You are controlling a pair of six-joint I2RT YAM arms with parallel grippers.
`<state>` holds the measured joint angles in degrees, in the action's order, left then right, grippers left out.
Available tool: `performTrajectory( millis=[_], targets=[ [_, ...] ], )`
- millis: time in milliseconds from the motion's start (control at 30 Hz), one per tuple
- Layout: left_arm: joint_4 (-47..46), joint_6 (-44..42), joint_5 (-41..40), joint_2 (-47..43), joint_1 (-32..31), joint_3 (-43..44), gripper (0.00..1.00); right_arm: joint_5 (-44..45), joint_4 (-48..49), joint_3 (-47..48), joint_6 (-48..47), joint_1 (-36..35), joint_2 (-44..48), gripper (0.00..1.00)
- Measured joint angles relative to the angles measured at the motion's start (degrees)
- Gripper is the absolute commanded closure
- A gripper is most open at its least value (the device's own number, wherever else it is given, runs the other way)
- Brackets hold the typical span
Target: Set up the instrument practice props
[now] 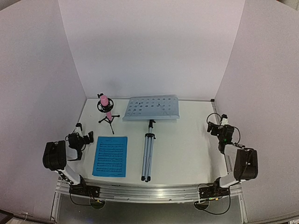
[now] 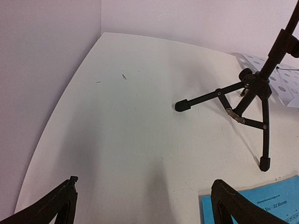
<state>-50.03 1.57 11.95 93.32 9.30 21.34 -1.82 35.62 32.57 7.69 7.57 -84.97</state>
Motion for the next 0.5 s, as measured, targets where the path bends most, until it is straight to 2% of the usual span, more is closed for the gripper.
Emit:
performTrajectory(
  millis=[133,267,367,500],
  targets=[
    [5.34,0.19,-0.29,-4.06,0.04,0.58,0.0,-2.13,-7.72,7.78,4.27,0.0,5.19,0.07],
    [13.78,-0.08,1.36,-15.73,-0.55,3.59,0.0,-3.11,-19.09,18.36,8.3,-2.82,5.55,0.07],
    [16.59,-0.15,0.25,-26.09,-3.02,3.78,0.0,-1.1,-27.35,25.41,9.63,-10.87,4.53,0.09],
    [22.8,-0.42,0.08,-40.17,-10.05,3.82,0.0,3.76,-37.11,34.33,12.76,-24.95,-0.21,0.15]
  ],
)
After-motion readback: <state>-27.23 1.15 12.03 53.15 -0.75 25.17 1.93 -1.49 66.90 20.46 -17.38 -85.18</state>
